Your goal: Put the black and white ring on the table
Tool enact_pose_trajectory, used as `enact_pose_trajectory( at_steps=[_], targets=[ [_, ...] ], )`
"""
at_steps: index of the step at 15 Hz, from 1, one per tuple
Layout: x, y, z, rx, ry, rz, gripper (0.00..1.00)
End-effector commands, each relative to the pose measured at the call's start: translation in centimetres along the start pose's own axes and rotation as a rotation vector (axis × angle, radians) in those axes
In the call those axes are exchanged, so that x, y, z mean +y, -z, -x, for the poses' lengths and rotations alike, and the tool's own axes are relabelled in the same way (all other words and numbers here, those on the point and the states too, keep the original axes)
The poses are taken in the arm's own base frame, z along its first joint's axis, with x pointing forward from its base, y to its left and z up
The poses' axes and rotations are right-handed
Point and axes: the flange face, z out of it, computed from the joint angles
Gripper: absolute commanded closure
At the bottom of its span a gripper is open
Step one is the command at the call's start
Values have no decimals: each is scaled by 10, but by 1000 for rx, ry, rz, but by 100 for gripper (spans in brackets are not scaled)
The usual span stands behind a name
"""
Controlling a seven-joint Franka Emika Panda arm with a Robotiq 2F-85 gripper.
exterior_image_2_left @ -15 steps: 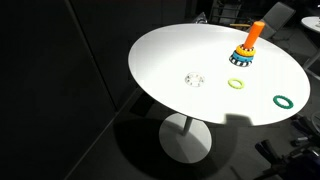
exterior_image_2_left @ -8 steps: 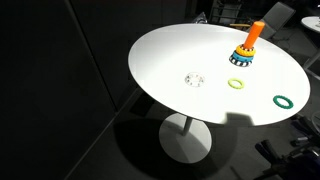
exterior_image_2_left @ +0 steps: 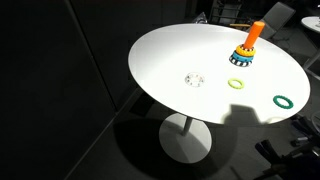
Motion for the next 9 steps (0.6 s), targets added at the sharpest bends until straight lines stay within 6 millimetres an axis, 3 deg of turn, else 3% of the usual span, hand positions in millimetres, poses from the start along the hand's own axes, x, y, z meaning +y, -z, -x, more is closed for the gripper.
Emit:
enact_pose_trajectory(
  at_steps=[1, 9],
  targets=[
    [15, 14, -6, 8, -37, 49, 0],
    [54, 30, -22, 59, -96, 121, 0]
  ],
)
